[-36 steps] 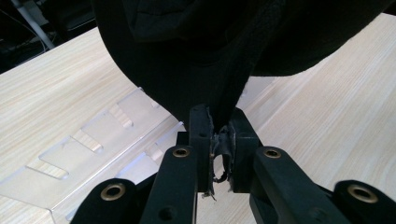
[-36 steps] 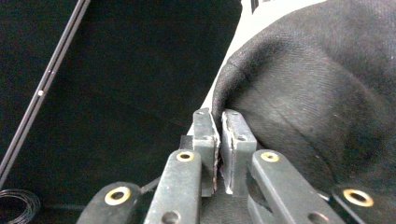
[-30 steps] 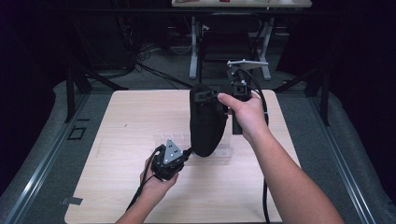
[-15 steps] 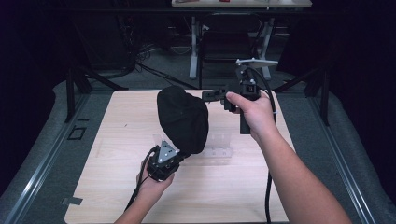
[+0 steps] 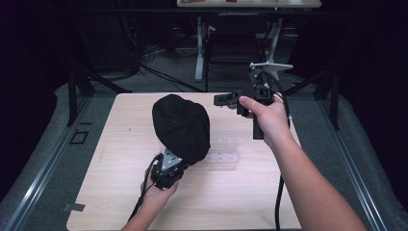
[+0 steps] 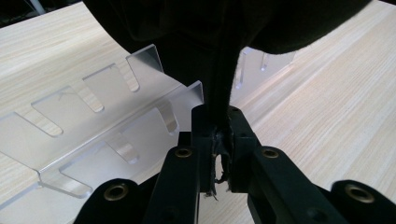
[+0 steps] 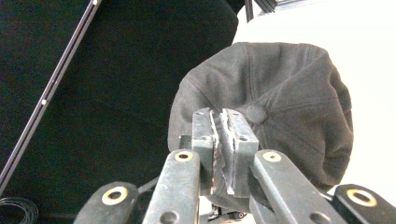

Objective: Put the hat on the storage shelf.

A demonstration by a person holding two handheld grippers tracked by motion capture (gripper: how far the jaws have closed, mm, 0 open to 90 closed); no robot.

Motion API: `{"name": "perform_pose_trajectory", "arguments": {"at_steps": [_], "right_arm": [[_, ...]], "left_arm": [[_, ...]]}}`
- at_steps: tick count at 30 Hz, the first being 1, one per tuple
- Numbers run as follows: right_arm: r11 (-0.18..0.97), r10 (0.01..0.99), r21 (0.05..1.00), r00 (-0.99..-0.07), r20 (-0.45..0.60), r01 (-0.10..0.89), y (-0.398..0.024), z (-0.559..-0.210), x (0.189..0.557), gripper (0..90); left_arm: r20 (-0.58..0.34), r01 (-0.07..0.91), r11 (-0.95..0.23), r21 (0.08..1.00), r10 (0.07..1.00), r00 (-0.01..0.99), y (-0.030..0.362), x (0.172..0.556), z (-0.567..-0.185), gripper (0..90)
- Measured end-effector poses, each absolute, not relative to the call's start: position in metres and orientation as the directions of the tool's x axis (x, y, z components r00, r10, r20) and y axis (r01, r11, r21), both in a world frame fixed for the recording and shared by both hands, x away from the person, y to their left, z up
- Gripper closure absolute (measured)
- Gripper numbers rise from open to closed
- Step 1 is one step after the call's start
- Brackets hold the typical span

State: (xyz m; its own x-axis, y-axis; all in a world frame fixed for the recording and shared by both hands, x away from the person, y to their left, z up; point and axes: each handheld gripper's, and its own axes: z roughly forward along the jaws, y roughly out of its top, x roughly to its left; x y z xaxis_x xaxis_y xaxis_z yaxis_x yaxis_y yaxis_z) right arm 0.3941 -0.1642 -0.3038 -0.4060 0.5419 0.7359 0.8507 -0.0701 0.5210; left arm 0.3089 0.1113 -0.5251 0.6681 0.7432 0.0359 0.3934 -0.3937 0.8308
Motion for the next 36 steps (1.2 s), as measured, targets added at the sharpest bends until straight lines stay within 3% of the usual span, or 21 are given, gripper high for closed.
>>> {"name": "perform_pose_trajectory", "arguments": {"at_steps": [18,36], "right_arm": [[-0.085,0.557,0.533,-0.403,0.726,0.842,-0.177,-0.302,0.39,82.2],[-0.07,0.615,0.565,-0.41,0.673,0.822,-0.187,-0.308,0.38,74.5]], "left_arm": [[-0.025,0.419,-0.33,0.846,0.76,0.649,0.123,0.306,-0.541,82.6],[-0.075,0.447,-0.276,0.851,0.779,0.623,0.149,0.299,-0.537,56.0]]}}
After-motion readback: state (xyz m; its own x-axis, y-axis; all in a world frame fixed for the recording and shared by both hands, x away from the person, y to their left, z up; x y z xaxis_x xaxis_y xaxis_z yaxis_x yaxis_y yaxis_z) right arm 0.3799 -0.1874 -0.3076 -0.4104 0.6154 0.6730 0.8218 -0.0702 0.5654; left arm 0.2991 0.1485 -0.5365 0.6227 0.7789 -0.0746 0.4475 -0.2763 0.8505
